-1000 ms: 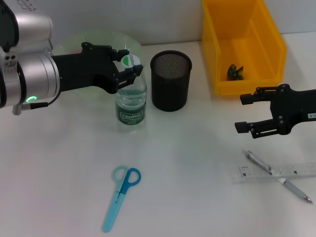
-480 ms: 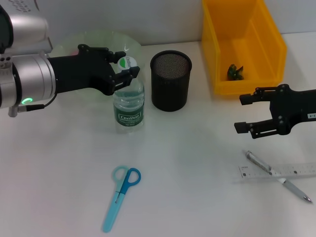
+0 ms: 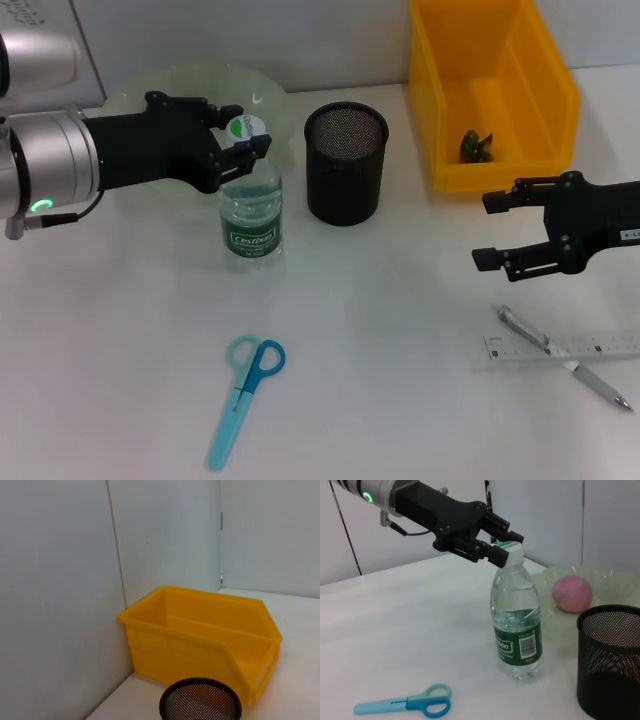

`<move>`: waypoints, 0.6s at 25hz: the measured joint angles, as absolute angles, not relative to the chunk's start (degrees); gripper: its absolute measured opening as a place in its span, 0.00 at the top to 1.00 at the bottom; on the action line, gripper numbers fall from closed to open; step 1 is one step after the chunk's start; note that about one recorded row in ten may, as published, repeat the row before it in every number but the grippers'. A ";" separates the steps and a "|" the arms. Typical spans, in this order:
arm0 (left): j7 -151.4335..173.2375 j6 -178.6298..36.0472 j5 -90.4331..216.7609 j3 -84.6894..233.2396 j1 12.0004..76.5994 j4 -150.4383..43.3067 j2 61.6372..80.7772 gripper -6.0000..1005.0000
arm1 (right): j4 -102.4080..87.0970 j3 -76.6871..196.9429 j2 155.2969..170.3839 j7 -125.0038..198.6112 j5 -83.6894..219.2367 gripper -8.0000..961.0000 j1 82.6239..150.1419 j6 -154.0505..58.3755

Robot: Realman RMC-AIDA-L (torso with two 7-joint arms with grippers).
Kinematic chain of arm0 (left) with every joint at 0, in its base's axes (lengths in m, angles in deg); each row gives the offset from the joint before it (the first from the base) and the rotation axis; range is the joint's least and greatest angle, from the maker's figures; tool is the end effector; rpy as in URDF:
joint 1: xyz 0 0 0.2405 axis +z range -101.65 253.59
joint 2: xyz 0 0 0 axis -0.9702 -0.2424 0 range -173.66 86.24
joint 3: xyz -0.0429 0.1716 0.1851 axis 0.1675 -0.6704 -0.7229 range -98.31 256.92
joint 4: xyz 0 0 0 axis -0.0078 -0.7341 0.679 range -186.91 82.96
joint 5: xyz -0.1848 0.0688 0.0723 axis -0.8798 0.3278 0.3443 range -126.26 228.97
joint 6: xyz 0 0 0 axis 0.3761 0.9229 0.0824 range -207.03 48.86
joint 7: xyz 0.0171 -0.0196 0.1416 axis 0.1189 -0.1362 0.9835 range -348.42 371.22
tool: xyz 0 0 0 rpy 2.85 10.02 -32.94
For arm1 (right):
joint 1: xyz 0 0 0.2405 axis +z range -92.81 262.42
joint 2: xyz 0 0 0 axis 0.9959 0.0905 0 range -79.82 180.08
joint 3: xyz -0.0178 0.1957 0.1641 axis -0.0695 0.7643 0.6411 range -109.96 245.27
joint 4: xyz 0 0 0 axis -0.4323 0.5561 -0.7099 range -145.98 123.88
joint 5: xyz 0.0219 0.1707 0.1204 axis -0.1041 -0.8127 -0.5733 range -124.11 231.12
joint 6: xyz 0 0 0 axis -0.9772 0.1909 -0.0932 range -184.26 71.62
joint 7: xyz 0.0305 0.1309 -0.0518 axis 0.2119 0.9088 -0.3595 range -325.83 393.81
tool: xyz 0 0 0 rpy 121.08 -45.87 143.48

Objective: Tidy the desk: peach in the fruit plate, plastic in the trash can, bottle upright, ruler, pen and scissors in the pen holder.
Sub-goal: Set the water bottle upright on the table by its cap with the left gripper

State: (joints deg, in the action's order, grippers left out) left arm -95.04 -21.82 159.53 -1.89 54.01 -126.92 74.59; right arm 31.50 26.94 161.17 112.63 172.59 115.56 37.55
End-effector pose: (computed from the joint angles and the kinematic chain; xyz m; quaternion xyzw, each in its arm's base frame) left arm -0.1624 0.3702 0.0024 -0.9458 -0.1260 -0.1451 0.2617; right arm 0.2793 0.3407 0.0616 -0.9669 0.1518 0.1511 0.1388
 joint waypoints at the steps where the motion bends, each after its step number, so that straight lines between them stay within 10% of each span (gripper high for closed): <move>1: -94.99 -21.82 159.54 -1.83 54.01 -126.82 74.59 0.48 | 31.71 26.79 161.30 112.68 172.59 0.14 115.56 37.55; 15: -94.88 -21.86 158.28 -1.04 54.15 -125.98 74.77 0.47 | 34.29 26.70 162.37 114.02 173.90 0.14 115.23 37.91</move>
